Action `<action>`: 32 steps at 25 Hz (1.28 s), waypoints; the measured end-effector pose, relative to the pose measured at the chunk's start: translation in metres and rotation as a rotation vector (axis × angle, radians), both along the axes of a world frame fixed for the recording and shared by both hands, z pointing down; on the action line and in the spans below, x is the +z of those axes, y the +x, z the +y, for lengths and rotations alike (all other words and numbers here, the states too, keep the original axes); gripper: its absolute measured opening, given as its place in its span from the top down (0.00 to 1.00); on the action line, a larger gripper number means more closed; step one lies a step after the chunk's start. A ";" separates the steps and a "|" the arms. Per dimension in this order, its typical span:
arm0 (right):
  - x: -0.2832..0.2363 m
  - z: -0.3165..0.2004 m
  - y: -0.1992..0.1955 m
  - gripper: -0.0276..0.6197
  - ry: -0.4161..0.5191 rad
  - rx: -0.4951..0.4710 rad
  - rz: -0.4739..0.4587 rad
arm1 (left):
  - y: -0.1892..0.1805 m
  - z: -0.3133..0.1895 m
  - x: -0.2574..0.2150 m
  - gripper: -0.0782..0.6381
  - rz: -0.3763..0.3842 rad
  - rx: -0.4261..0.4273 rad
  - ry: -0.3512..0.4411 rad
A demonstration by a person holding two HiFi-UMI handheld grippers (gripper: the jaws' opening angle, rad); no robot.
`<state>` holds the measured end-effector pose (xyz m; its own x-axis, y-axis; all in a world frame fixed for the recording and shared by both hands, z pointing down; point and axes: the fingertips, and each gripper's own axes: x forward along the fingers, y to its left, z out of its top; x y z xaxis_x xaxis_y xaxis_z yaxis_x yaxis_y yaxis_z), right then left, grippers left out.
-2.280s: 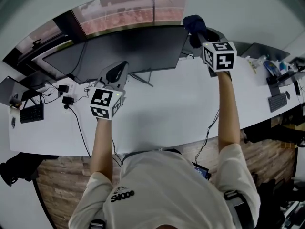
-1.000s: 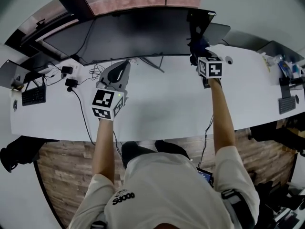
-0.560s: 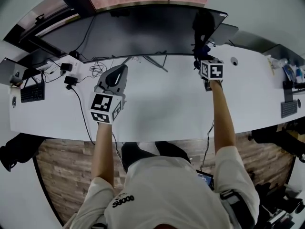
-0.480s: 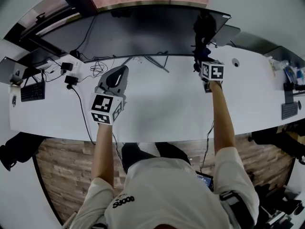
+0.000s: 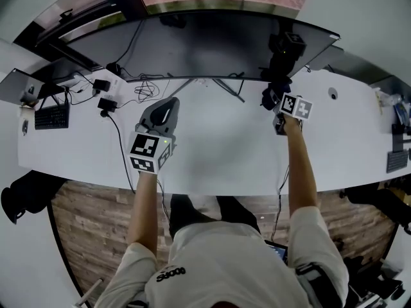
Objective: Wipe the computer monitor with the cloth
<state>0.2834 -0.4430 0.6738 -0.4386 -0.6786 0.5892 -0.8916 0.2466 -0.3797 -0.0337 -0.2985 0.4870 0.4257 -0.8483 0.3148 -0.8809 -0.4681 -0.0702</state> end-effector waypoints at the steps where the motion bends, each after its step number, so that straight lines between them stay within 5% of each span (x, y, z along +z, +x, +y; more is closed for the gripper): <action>1: -0.002 0.000 -0.005 0.87 0.004 -0.001 0.016 | -0.005 0.001 -0.001 0.87 0.004 -0.004 0.001; 12: -0.010 0.022 -0.122 0.87 0.028 -0.224 0.158 | -0.082 0.014 0.003 0.87 0.042 -0.070 -0.011; 17: -0.012 0.026 -0.175 0.87 0.023 -0.237 0.118 | -0.132 0.033 0.004 0.87 0.041 -0.110 -0.013; 32: -0.006 0.036 -0.352 0.87 0.000 -0.326 0.185 | -0.278 0.065 0.015 0.87 0.046 -0.151 -0.015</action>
